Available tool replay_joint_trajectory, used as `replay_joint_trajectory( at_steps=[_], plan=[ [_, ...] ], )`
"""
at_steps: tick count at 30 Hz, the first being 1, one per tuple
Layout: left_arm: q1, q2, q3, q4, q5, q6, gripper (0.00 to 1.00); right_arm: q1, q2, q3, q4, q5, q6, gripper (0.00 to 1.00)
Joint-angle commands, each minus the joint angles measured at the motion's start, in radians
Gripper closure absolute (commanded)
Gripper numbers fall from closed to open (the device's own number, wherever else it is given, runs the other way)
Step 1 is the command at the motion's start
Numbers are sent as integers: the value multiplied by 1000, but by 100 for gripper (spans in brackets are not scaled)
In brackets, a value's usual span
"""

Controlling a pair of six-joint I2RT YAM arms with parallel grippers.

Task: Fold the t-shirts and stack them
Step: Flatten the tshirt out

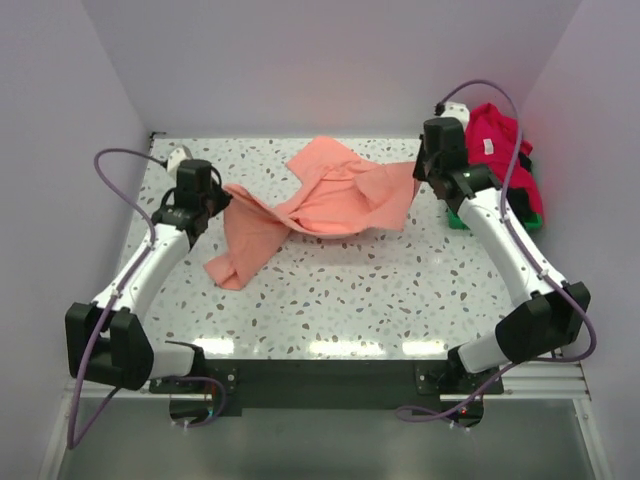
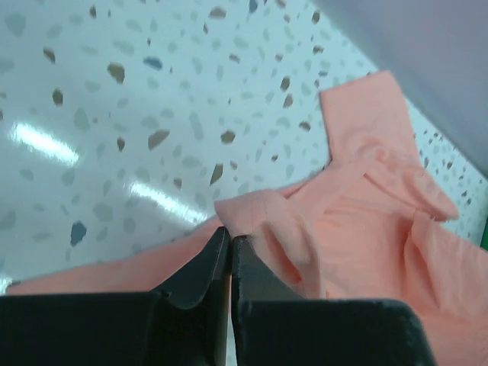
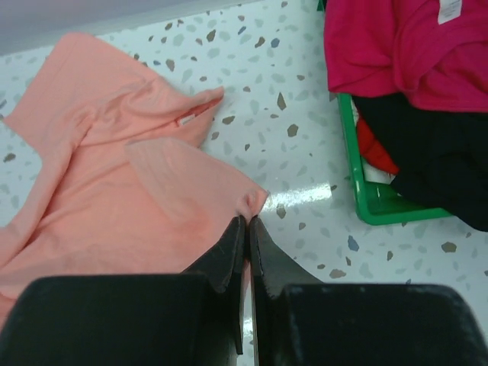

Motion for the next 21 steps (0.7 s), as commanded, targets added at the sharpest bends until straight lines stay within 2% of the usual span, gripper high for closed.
replay_joint_trajectory(
  at_steps=[1,4,7,9,12,13,15,16,17,20,21],
  plan=[
    [65,76,202,-31,-28,95,100,-85,-12,122,-21,-109,18,100],
    [108,112,381,-39,-7,142,100,-154,-12,169,-38,-170,35,100],
    [129,87,446,-48,1,196,100,-234,-31,173,-46,-250,57,100],
    [128,38,433,-67,33,198,100,-275,-57,133,-41,-282,71,100],
    [126,-95,193,-42,163,131,100,-335,-103,26,-32,-337,103,100],
    [126,-135,20,8,240,115,100,-350,-115,-11,-15,-357,109,100],
    [123,-238,-140,36,306,54,100,-375,-153,-124,11,-383,135,100],
    [120,-265,-275,50,349,40,100,-406,-163,-157,31,-408,146,100],
    [117,-308,-331,52,371,16,97,-412,-169,-209,43,-414,158,100],
    [116,-379,-480,62,418,-6,74,-423,-164,-254,65,-426,176,100],
    [114,-394,-497,61,421,-6,58,-423,-160,-268,68,-434,181,100]
  ],
)
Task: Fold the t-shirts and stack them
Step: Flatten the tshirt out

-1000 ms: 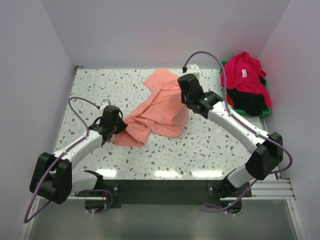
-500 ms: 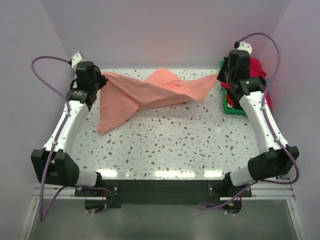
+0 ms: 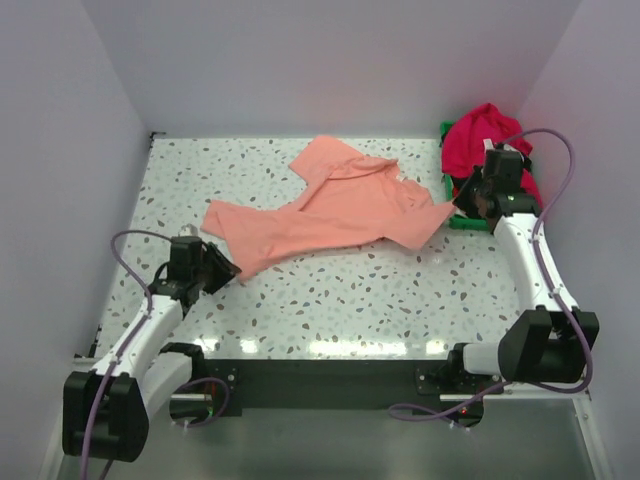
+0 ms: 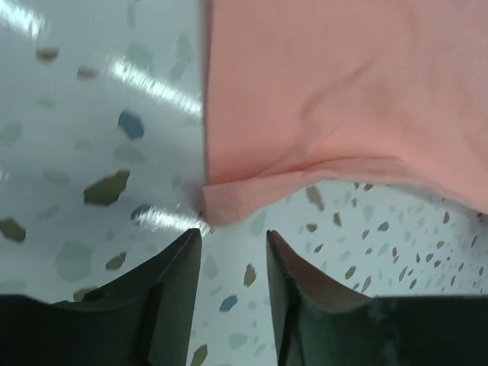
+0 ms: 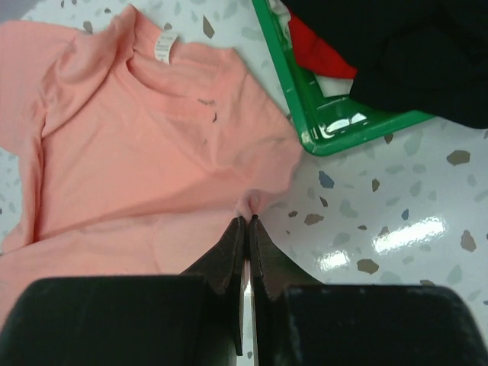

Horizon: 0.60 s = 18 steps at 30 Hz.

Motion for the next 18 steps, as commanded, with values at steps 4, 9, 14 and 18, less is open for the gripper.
replay_joint_trajectory(
  at_steps=[4,9,14,18],
  plan=[
    [-4,-116,-57,-52,34,-50,41,-3,-5,-53,109,-78,61,100],
    [-11,-90,-60,-98,-15,-65,43,-3,2,-58,123,-80,67,100],
    [-87,-27,-49,-110,-71,-117,48,-3,-1,-73,146,-112,71,100],
    [-195,5,-29,-162,-212,-189,48,-1,-7,-79,154,-119,68,100]
  ],
)
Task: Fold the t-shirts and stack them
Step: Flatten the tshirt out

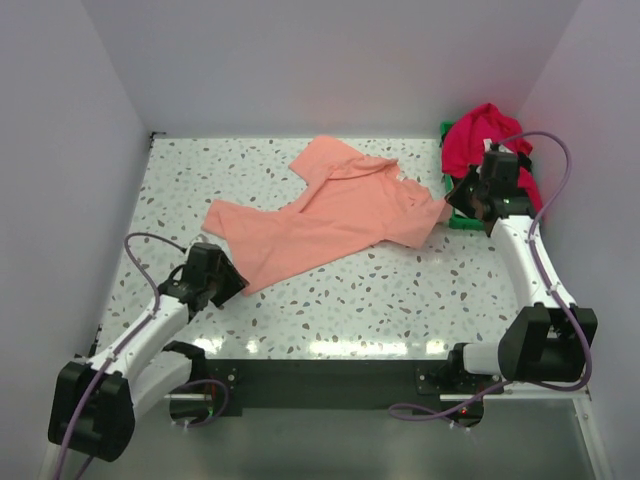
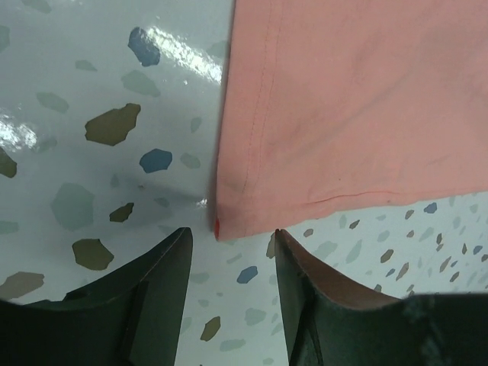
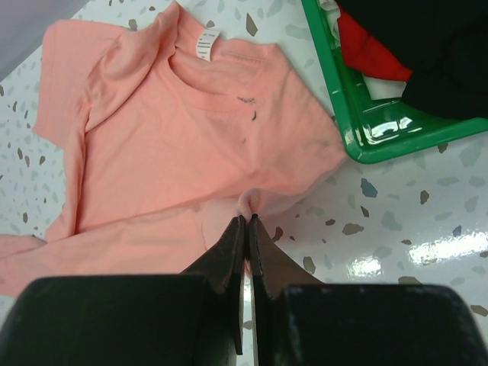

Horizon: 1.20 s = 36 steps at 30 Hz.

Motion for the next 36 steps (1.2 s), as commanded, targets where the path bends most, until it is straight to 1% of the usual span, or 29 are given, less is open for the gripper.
replay_joint_trajectory(
  at_steps=[1,5,10,12,15,16,18,19,21,22,24,26,29,31,32,36],
  plan=[
    [-73,33,54,-44,-121,-99,48,2,-17,-8,53,-24,8,100],
    [-98,86,45,-25,-143,-122,48,4,-15,-13,63,-34,11,100],
    [-104,190,41,60,-146,-132,48,2,-17,-16,73,-50,15,100],
    [-107,217,45,96,-138,-128,50,4,-20,-14,73,-48,16,100],
    [-114,257,48,128,-124,-121,58,2,-22,-14,74,-50,18,100],
    [-115,273,49,133,-120,-118,66,2,-23,-14,74,-51,19,100],
    [-116,279,51,140,-107,-112,78,2,-23,-14,76,-54,21,100],
    [-116,273,54,140,-107,-106,88,2,-22,-13,76,-56,21,100],
    [-115,251,78,122,-107,-98,98,2,-25,-11,71,-56,22,100],
    [-115,215,93,110,-115,-81,100,2,-23,-5,68,-56,19,100],
    [-113,169,161,55,-161,-64,100,2,-31,4,51,-57,19,100],
    [-98,91,221,-8,-195,-27,100,2,-43,22,33,-68,18,100],
    [-52,-8,389,-80,-233,28,100,2,-80,61,-13,-80,18,100],
    [-18,-66,457,-111,-255,65,100,1,-124,97,-52,-85,19,100],
    [-10,-84,521,-140,-261,77,100,2,-139,113,-68,-85,18,100],
    [-1,-154,666,-203,-299,114,100,1,-231,203,-171,-90,19,100]
  ],
)
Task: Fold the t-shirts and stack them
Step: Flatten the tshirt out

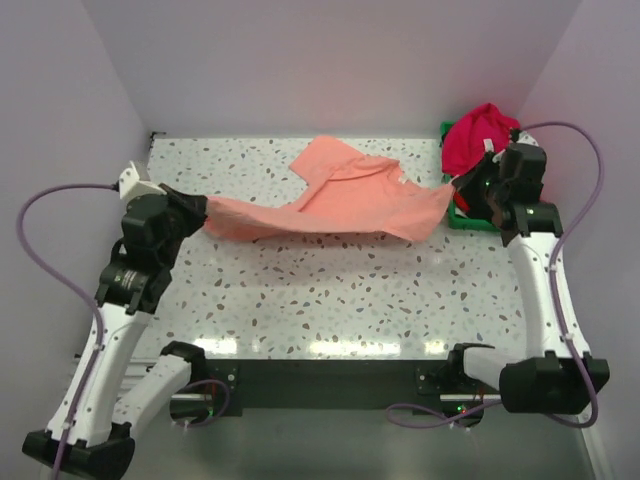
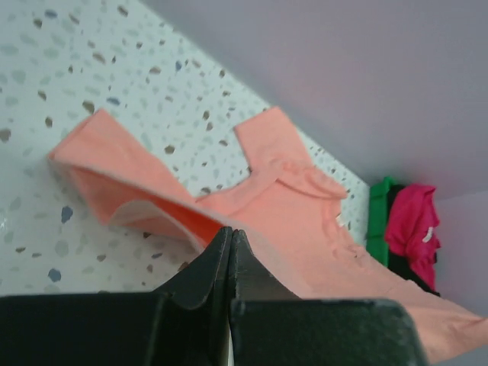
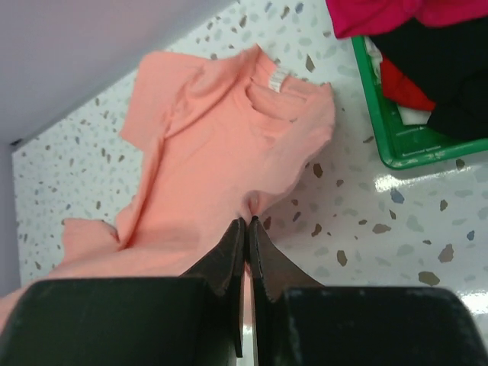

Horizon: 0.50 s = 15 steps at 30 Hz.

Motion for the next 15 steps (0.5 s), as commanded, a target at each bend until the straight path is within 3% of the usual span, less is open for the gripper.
replay_joint_trajectory(
  at_steps=[1,9,15],
  plan=[
    [9,-65,120,-101,-68,74,100,1,-126,155,-85,-23,8,100],
    [9,-107,373,-149,-126,100,100,1,-185,520,-278,37,13,100],
    [8,-2,538,-96,-169,137,100,1,-76,762,-244,7,53,100]
  ],
)
